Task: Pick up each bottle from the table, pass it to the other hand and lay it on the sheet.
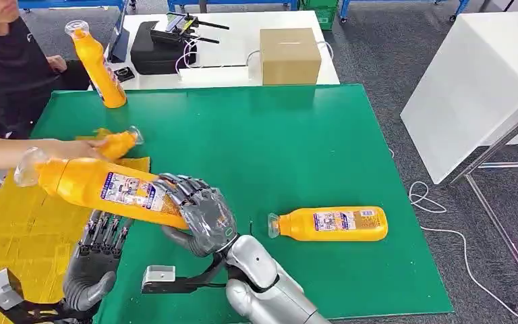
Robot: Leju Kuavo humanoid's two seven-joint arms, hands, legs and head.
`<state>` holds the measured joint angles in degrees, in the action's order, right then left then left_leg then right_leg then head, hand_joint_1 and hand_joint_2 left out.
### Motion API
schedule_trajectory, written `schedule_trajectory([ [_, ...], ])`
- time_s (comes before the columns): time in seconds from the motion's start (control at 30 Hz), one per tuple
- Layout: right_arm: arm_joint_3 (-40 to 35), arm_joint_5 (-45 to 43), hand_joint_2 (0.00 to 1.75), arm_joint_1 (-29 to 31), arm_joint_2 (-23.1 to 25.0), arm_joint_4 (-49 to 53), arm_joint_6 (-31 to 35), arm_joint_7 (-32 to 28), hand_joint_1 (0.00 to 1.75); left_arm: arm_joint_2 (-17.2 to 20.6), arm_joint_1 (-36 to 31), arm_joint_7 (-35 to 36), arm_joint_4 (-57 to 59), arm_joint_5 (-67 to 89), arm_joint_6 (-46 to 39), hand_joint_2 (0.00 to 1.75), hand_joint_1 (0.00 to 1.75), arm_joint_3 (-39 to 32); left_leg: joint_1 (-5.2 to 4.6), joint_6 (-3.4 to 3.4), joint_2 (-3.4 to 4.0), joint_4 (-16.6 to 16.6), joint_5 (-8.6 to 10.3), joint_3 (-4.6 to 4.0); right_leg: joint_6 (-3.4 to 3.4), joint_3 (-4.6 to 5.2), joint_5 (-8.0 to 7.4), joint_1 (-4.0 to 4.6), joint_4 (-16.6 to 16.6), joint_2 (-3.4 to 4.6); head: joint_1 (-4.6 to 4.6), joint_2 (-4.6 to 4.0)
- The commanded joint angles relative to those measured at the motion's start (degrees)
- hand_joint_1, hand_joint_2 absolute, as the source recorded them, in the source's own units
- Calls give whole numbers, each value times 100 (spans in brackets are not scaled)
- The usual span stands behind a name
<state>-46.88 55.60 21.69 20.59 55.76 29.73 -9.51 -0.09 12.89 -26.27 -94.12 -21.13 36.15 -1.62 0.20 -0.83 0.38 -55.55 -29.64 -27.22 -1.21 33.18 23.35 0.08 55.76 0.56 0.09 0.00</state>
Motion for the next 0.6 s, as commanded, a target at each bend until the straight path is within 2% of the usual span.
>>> schedule_trajectory([
  [0.03, -1063, -177, 175, 7, -59, -633, -134, 146, 168, 72, -51, -18, -24, -17, 17, 175, 0, -3, 5, 3, -4, 11, -1, 18, -1, -18, 1, 5, -12, -5, 0, 0],
  [0.13, -1367, -249, 175, 96, -59, -907, -195, -43, 168, 98, -48, -14, -52, -76, 2, 175, 0, -71, 6, 4, -7, 15, -1, 24, -2, -25, 3, 7, -15, -9, 0, 0],
  [0.3, -1721, -244, 175, -80, -59, -1178, -282, -393, 171, 94, 92, 1, -183, -223, 26, 175, 0, -240, 9, 4, -13, 19, -1, 30, -2, -34, 4, 12, -21, -16, 2, 0],
  [0.6, -1816, -224, 175, -164, -59, -1374, -363, -584, 171, 28, 142, 18, -242, -308, 47, 175, 0, -342, 7, 3, -15, 16, 0, 27, -2, -30, 4, 10, -18, -17, 7, 0],
])
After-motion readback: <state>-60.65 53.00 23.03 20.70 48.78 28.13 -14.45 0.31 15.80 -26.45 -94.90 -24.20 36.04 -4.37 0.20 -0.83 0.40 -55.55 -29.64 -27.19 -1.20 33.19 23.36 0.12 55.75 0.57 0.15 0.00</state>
